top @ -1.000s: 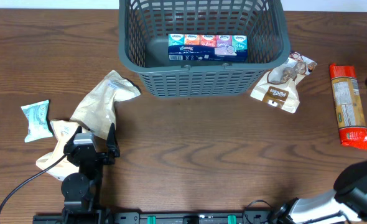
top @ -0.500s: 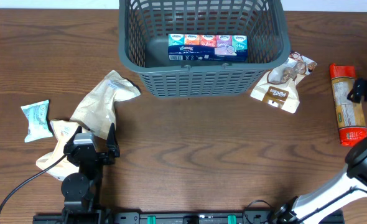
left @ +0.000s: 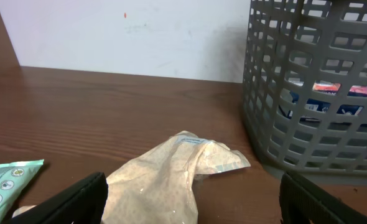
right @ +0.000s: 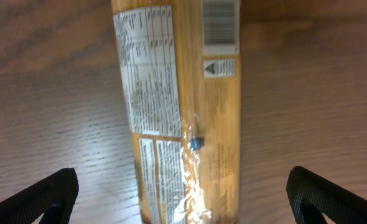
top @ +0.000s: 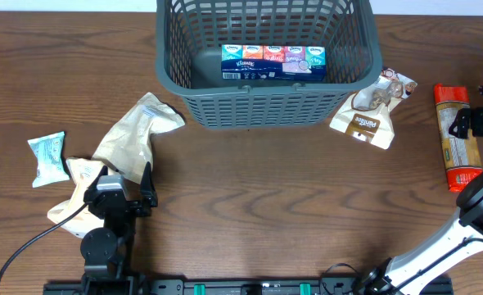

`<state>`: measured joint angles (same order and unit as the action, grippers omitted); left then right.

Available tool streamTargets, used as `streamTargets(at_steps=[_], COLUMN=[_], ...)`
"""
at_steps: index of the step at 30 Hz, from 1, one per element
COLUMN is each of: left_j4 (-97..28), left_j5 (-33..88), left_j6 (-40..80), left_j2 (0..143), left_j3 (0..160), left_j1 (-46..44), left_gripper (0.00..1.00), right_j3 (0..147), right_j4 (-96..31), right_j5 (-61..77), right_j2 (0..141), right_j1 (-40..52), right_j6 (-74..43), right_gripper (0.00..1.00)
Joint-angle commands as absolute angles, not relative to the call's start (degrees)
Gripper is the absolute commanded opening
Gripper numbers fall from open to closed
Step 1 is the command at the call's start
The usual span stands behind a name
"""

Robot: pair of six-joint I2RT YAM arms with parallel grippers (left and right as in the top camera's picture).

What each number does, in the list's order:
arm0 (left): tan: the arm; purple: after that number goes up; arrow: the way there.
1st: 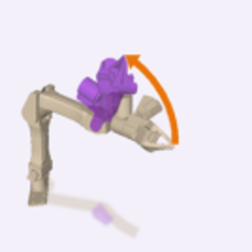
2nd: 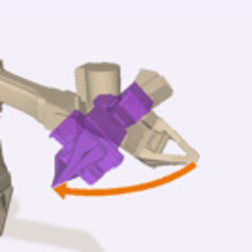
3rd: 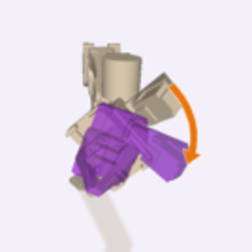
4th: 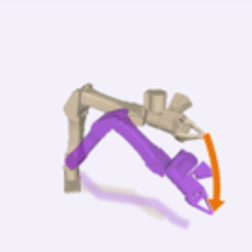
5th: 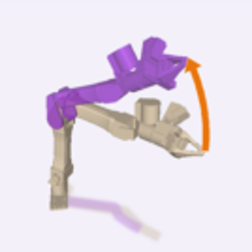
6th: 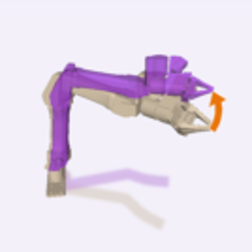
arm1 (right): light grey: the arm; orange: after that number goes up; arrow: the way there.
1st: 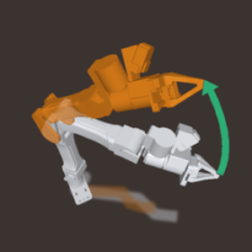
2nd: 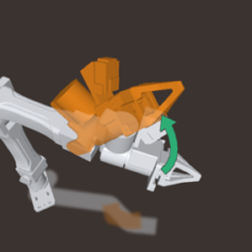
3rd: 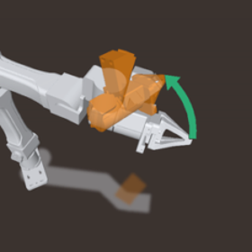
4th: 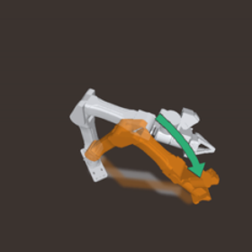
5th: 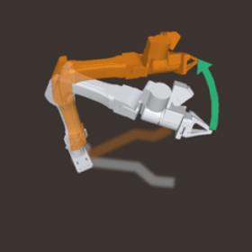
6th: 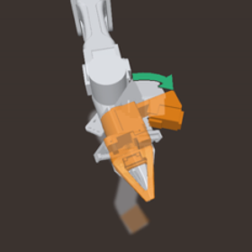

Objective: Pack container
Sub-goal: 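Move the right gripper back toward the spaghetti pack, then grasp the spaghetti pack with the right gripper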

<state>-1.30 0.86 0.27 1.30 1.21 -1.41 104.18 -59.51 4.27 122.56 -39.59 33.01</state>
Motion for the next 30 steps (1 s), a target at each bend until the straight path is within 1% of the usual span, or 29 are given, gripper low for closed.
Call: streamTargets(at_steps=[1,6,18,28,29,30], left_j4=[-2.26,-2.26,-0.51,-0.51,-0.51,-0.51], left_j5=[-0.43,-0.43,-0.43,-0.4,-0.4,-0.4], left_j6=[1.21,1.21,1.21,1.45,1.48,1.54], left_j2=[1.37,1.37,1.37,1.37,1.37,1.37], left_j3=[0.23,0.23,0.23,0.23,0.25,0.25], left_j1=[-1.69,-1.69,-1.69,-1.69,-1.69,-1.69], left_gripper=[0.81,0.81,0.81,0.81,0.81,0.81], right_j3=[104.38,104.2,104.2,104.2,104.2,104.2], right_j4=[-58.46,-57.8,-55.9,-54.19,-54.22,-54.28], right_j5=[4.99,4.93,4.86,4.99,5.02,5.08], right_j2=[122.96,123.96,132.92,135.02,135.02,135.02], right_j1=[-39.62,-39.59,-37.67,-37.34,-37.34,-37.32], right_j6=[36.21,39.11,38.81,37.3,37.3,37.3], right_gripper=[0.99,0.99,0.99,0.99,0.99,0.96])
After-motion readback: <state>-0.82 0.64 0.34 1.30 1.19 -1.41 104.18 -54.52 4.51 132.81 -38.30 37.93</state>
